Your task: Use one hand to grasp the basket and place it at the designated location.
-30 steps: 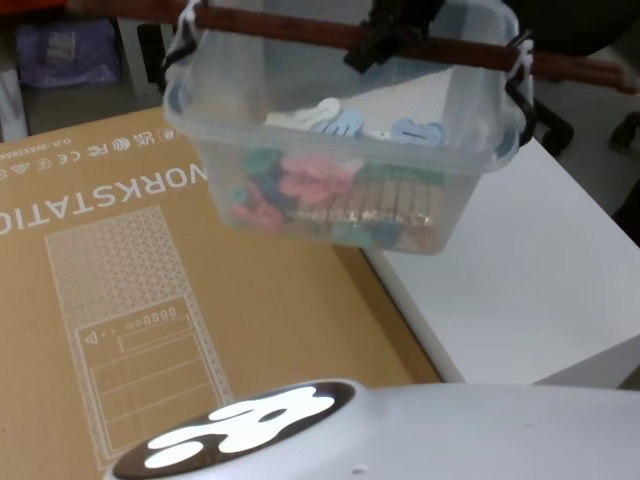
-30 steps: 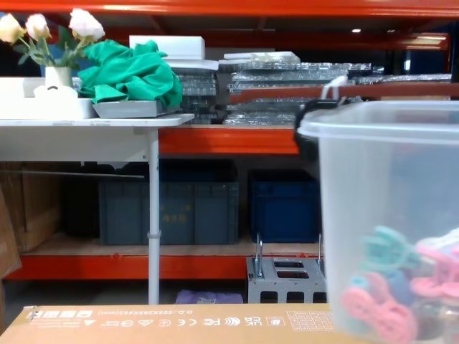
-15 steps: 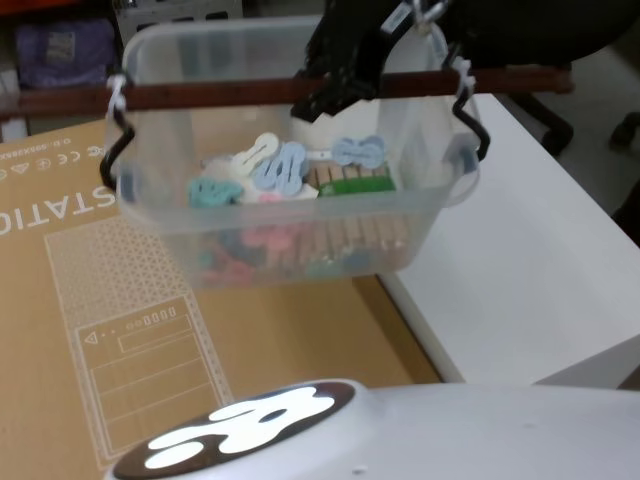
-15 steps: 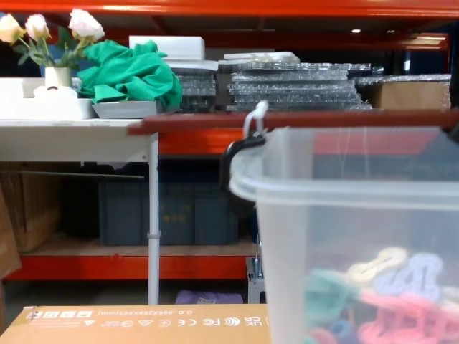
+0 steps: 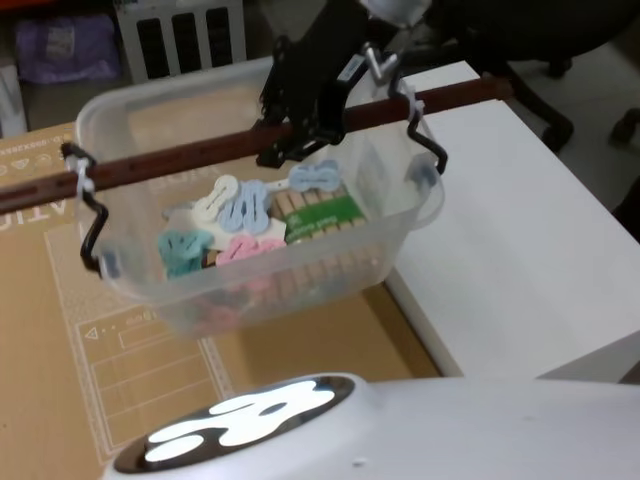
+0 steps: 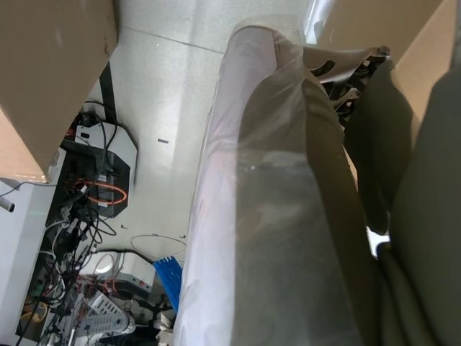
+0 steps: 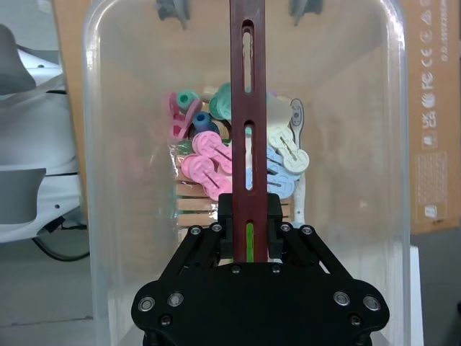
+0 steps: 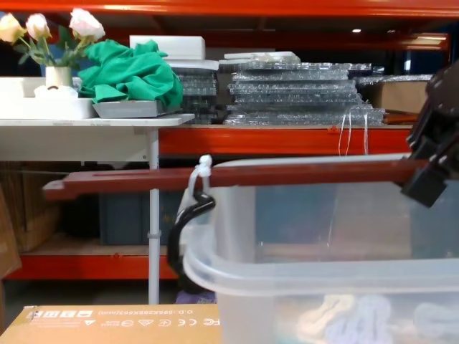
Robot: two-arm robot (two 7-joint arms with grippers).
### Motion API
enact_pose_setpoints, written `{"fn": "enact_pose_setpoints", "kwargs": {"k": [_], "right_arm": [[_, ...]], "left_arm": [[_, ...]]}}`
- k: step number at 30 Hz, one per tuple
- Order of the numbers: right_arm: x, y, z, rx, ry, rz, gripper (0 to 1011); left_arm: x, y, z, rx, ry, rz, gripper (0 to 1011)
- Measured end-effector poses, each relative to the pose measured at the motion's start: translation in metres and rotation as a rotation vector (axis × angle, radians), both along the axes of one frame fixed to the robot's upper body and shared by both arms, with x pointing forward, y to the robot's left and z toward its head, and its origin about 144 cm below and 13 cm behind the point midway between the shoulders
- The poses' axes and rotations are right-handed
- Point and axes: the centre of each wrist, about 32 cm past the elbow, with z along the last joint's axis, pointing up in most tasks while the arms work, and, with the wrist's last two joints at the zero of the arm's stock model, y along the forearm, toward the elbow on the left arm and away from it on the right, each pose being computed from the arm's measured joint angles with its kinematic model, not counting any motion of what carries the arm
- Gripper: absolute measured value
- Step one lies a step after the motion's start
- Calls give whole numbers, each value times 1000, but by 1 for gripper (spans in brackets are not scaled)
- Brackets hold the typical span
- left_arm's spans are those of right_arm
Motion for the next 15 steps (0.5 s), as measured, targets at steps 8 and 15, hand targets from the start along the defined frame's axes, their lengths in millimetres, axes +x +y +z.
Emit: {"fn": "enact_pose_setpoints", "kwargs": {"k": [8,15], "right_arm": [[7,11,-16,16,9,72,240],[9,18,-32,40,-3,89,240]], "left_arm": [[0,0,0,0,0,0,0],[0,0,0,0,0,0,0]]}}
